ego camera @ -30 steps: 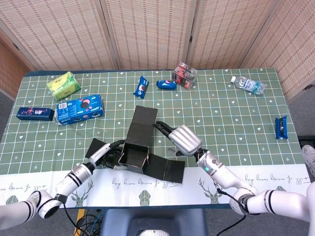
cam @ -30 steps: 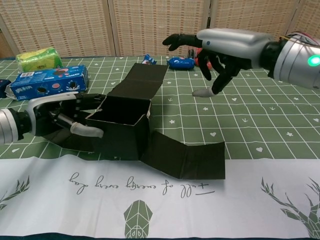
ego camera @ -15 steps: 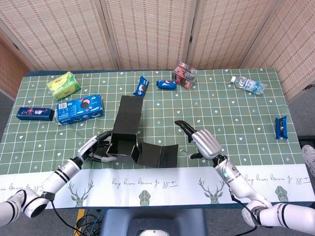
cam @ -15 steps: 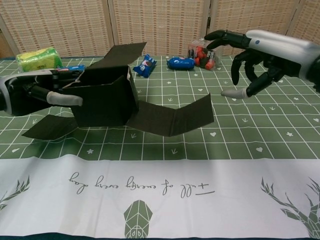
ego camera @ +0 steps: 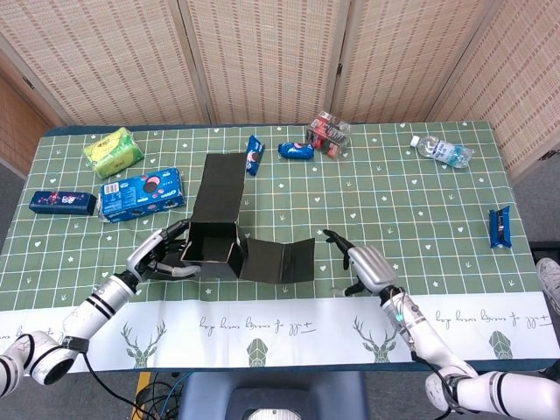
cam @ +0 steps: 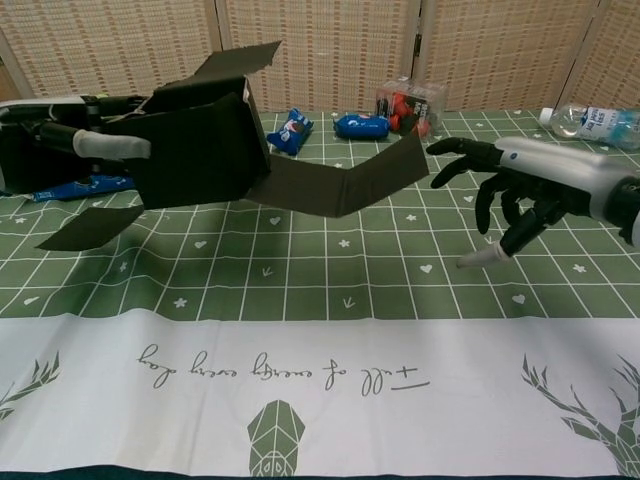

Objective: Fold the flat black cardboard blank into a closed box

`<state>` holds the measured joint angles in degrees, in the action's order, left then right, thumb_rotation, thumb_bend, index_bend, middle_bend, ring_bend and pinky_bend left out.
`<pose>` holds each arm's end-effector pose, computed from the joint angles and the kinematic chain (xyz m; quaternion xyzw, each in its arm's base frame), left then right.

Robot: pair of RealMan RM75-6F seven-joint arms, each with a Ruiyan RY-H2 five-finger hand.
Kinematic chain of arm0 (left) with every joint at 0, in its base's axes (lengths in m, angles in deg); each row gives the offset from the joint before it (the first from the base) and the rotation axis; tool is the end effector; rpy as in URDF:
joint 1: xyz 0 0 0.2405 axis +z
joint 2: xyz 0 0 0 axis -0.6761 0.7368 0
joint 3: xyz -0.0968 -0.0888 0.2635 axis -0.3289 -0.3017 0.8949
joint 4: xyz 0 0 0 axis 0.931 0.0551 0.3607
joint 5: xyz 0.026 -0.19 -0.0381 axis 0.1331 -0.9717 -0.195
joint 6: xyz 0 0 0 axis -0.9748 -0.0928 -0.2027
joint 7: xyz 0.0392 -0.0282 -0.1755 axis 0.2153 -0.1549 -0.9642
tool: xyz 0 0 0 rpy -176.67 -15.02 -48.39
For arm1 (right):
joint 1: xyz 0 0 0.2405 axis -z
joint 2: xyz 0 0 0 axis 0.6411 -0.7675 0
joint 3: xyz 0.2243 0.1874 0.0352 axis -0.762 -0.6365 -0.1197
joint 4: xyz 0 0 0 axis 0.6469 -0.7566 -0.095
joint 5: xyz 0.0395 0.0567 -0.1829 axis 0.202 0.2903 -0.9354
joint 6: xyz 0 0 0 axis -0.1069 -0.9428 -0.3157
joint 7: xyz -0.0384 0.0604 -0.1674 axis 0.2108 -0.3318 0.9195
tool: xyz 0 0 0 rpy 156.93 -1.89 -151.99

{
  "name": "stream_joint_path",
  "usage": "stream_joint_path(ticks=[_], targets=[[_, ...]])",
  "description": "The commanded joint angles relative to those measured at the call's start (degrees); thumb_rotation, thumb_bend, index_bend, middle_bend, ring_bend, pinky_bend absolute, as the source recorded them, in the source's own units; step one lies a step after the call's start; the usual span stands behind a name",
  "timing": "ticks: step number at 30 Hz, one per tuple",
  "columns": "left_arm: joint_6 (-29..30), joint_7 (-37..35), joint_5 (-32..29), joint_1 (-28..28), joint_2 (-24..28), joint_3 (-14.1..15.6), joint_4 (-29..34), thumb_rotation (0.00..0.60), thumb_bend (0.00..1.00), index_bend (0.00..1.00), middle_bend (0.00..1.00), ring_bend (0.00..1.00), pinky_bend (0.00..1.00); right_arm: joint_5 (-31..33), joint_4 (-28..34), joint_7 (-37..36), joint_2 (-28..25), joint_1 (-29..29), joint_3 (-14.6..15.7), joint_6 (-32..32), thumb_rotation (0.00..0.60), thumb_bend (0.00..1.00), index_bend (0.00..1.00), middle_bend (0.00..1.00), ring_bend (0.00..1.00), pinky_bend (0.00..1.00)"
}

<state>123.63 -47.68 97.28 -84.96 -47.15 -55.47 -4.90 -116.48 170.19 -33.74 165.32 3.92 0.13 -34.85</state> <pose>-0.2011 0.3967 0.0598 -0.4199 -0.7505 -0.5085 0.0423 -0.1973 -0.3555 0.0108 0.6663 -0.5138 0.4247 0.3342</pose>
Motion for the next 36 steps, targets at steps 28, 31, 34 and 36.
stream_joint_path(ticks=[28, 31, 34, 36], targets=[[-2.27, 3.11, -1.26, 0.57, 0.9, -1.61, 3.01, 0.6, 0.17, 0.19, 0.17, 0.48, 0.47, -1.25, -6.86, 7.37, 17.34, -2.84, -6.38, -5.7, 0.6, 0.1, 0.02, 0.32, 0.59, 0.68], [-2.52, 3.04, -0.98, 0.56, 0.46, -1.44, 2.53, 0.6, 0.17, 0.19, 0.17, 0.48, 0.47, -5.22, -8.5, 6.4, 18.78, -2.42, -6.19, -8.95, 0.6, 0.1, 0.06, 0.34, 0.59, 0.68], [-2.67, 2.9, -0.47, 0.51, -0.01, -1.2, 2.1, 0.6, 0.17, 0.19, 0.17, 0.48, 0.47, -8.34, -10.59, 6.09, 20.25, -2.43, -6.34, -11.51, 0.6, 0.1, 0.09, 0.35, 0.59, 0.68], [-2.82, 2.89, -0.14, 0.45, -0.24, -0.98, 1.86, 0.6, 0.17, 0.19, 0.17, 0.48, 0.46, -9.8, -11.98, 6.22, 21.11, -2.59, -6.44, -12.59, 0.6, 0.1, 0.1, 0.36, 0.59, 0.68]])
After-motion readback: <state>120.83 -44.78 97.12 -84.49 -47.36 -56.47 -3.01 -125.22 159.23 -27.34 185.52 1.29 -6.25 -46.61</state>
